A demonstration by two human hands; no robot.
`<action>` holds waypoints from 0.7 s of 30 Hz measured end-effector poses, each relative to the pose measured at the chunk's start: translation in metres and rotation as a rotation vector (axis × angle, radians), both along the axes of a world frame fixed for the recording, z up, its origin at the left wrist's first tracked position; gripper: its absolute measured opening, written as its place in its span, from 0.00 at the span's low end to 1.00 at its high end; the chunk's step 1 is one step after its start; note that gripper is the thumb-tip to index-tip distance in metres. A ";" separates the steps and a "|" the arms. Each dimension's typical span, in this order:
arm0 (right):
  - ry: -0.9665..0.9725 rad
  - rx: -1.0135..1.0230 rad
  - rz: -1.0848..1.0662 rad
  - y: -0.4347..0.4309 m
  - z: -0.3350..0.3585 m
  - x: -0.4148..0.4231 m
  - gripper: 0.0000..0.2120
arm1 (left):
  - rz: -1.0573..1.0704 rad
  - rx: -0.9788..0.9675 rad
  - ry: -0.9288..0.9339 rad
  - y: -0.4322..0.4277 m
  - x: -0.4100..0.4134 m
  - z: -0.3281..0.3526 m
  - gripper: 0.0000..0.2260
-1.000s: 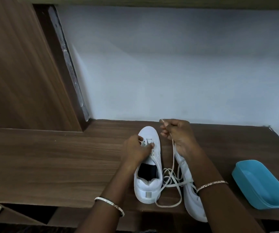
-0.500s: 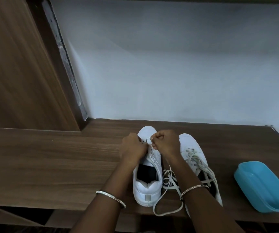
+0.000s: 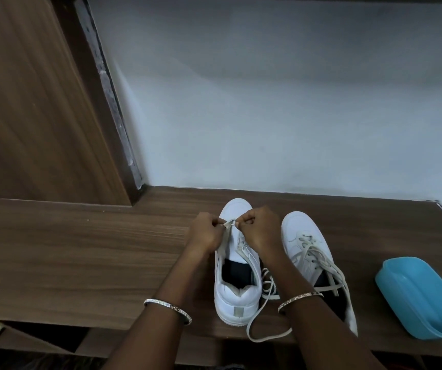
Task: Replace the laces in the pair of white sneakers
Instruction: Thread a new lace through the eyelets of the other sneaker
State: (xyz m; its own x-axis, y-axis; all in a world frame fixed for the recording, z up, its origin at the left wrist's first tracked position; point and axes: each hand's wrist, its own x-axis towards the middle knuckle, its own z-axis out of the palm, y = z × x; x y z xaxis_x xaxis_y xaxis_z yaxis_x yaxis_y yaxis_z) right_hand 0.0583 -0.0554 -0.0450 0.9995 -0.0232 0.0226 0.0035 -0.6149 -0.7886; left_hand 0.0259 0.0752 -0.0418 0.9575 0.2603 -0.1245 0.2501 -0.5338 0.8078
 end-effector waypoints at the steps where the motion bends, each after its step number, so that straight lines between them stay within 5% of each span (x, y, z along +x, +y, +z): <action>1: 0.000 0.020 -0.003 0.001 -0.002 -0.001 0.05 | 0.006 -0.069 0.004 0.002 0.001 -0.003 0.13; 14: -0.045 0.059 -0.100 0.016 -0.017 -0.006 0.02 | 0.137 -0.598 0.097 0.011 -0.002 -0.006 0.10; 21: -0.019 0.221 -0.113 0.009 -0.021 -0.005 0.12 | 0.099 -0.469 -0.027 0.011 0.008 -0.012 0.02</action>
State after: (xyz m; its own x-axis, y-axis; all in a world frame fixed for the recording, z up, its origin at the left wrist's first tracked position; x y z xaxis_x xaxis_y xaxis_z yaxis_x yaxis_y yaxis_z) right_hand 0.0528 -0.0463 -0.0662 0.9896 -0.1415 0.0237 -0.0391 -0.4249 -0.9044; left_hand 0.0341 0.0862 -0.0537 0.9353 0.2724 -0.2257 0.2571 -0.0850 0.9627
